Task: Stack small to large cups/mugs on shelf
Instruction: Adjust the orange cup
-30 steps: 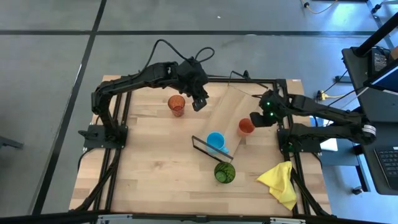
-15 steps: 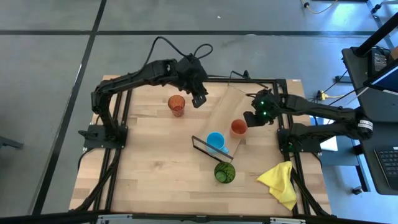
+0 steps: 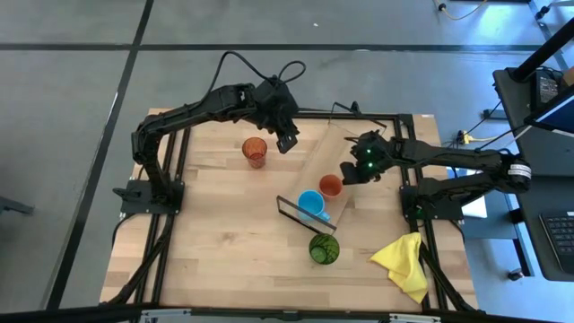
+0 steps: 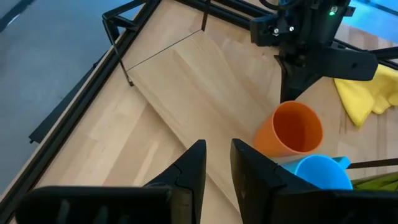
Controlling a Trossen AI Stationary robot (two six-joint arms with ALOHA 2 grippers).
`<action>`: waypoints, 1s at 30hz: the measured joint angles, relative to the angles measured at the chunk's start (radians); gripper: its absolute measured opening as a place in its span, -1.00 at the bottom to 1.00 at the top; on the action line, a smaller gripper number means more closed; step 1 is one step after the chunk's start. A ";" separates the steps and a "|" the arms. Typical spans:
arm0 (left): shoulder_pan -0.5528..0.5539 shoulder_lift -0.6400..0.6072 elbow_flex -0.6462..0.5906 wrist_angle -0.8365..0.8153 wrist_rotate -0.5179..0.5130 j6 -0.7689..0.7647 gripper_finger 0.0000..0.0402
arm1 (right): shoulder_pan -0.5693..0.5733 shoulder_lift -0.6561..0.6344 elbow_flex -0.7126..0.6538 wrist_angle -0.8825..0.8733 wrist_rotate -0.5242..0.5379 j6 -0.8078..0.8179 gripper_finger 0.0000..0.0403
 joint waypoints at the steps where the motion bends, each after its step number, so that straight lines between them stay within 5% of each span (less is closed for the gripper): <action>1: 0.000 0.000 0.000 0.000 0.000 0.000 -0.66 | 0.000 0.001 0.000 0.003 0.004 0.000 -0.99; 20: 0.000 0.000 0.000 -0.029 0.006 0.048 -0.66 | 0.024 0.001 0.000 -0.019 -0.139 0.003 -0.98; 30: 0.000 0.000 0.000 -0.029 0.006 0.052 -0.66 | 0.103 0.003 0.000 0.021 -0.121 0.061 -0.98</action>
